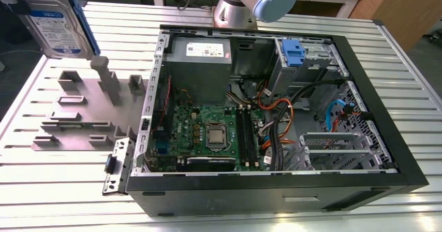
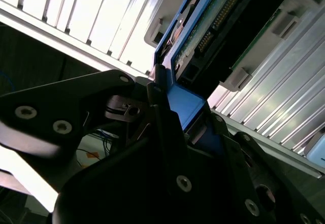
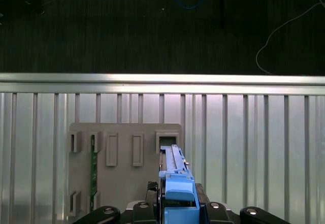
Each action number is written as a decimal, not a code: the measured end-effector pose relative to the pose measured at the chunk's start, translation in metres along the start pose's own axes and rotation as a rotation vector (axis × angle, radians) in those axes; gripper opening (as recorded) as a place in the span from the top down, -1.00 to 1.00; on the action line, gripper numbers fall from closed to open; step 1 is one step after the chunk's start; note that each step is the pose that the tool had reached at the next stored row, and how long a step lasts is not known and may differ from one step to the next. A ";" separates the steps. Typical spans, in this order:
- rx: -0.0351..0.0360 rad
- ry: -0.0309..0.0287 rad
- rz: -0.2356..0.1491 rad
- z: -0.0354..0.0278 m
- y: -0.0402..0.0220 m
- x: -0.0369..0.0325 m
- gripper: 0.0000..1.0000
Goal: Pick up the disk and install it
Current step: 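Pick up the disk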
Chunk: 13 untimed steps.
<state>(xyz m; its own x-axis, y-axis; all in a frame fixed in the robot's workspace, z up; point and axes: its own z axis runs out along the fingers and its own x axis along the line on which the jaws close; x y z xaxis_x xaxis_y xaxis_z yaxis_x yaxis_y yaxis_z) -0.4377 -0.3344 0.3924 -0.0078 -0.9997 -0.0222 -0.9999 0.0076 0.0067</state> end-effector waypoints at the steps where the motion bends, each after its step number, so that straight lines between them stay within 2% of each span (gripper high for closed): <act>1: 0.0000 0.0000 0.000 -0.0004 0.0000 0.0000 0.27; 13: 0.0000 0.0000 0.000 -0.0061 0.0000 -0.0001 0.27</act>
<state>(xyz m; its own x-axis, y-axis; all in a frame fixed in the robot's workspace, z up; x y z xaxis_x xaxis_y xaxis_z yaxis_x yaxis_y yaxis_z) -0.4377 -0.3344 0.3986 -0.0078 -0.9997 -0.0221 -0.9999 0.0076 0.0067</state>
